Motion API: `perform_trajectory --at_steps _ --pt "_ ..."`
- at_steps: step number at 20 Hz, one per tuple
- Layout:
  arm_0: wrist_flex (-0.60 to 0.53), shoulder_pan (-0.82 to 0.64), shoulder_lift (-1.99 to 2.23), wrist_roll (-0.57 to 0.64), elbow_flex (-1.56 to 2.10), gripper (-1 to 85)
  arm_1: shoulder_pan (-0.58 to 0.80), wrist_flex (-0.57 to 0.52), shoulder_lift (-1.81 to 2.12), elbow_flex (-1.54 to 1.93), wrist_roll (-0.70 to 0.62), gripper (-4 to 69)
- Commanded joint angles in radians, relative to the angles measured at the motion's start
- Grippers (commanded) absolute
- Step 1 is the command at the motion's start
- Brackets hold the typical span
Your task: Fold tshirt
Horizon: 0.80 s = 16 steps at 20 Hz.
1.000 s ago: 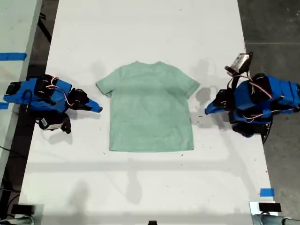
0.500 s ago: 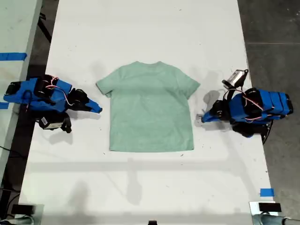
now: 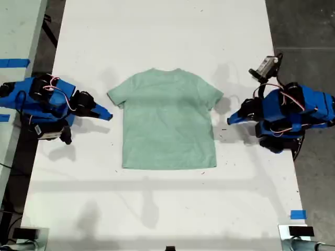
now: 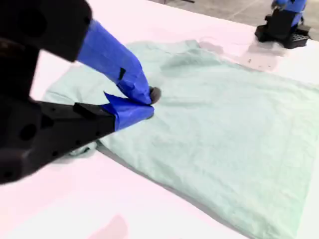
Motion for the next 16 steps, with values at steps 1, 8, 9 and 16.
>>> perform_trajectory --at_steps 1,8,9,16 --pt "0.103 -0.138 -0.209 0.147 -0.307 0.1 0.083 0.058 -0.218 -0.305 -0.150 0.2" --pt "0.396 -0.502 -0.718 0.604 -0.796 0.1 0.316 0.334 -0.713 -0.902 -0.529 0.2" --pt "0.422 -0.532 -0.784 0.650 -0.848 0.1 0.345 0.365 -0.785 -0.963 -0.586 0.2" --pt "0.434 -0.566 -0.862 0.718 -0.871 0.1 0.505 0.356 -0.969 -0.977 -0.844 25.7"
